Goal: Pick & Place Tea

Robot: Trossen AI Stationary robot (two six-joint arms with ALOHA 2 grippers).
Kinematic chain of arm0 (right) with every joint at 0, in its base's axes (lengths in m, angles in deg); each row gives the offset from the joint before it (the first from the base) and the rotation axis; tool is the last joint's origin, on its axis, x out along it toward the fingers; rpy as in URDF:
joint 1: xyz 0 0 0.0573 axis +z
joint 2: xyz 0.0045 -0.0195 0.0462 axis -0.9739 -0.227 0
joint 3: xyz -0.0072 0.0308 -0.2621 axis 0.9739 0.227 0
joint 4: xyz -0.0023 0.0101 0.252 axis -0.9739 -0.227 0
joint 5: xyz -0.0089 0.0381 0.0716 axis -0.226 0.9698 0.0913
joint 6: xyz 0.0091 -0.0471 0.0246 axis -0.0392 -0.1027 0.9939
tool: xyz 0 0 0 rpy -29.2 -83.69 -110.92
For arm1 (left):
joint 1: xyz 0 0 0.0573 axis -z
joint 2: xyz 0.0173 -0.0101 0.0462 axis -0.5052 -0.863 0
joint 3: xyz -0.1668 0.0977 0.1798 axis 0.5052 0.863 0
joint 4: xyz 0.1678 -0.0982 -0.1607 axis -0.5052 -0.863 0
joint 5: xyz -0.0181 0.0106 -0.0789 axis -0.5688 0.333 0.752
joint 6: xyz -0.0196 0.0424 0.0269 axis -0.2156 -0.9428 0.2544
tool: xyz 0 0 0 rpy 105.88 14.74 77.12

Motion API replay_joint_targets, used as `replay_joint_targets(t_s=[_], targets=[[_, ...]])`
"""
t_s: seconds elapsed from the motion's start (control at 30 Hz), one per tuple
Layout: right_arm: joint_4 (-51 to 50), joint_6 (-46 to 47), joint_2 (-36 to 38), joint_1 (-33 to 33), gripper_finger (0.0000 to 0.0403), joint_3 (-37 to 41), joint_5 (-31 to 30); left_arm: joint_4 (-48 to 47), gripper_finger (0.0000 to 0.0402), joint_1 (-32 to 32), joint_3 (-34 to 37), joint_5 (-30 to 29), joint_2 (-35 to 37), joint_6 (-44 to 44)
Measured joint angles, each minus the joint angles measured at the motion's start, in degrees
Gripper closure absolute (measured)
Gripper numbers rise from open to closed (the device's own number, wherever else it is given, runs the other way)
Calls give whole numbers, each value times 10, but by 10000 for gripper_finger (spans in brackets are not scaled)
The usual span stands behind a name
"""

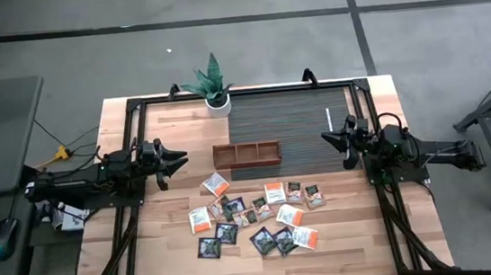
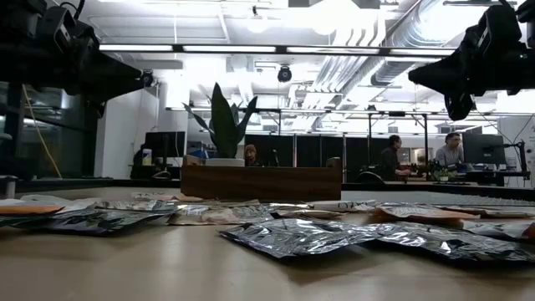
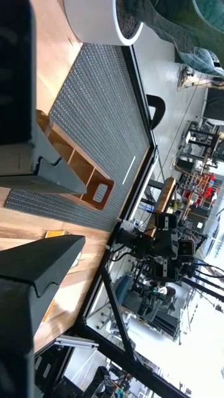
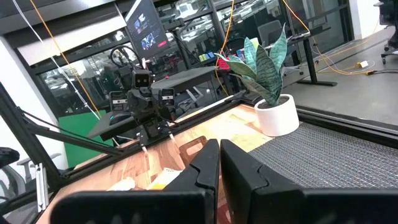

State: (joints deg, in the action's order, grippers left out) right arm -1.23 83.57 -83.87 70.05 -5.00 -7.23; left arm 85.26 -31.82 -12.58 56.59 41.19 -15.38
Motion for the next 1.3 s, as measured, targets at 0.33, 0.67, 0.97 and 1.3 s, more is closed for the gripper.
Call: replay_joint_targets(t_s=[0.33, 0.67, 0.97, 1.3], targets=[[0, 0, 0, 0, 391, 0, 0, 0, 286, 0, 0, 0, 0, 0], [0, 0, 0, 0, 391, 0, 0, 0, 286, 0, 0, 0, 0, 0], [0, 0, 0, 0, 391, 0, 0, 6, 286, 0, 0, -76, 0, 94], [0, 0, 0, 0, 391, 0, 0, 21, 286, 0, 0, -4, 0, 60]])
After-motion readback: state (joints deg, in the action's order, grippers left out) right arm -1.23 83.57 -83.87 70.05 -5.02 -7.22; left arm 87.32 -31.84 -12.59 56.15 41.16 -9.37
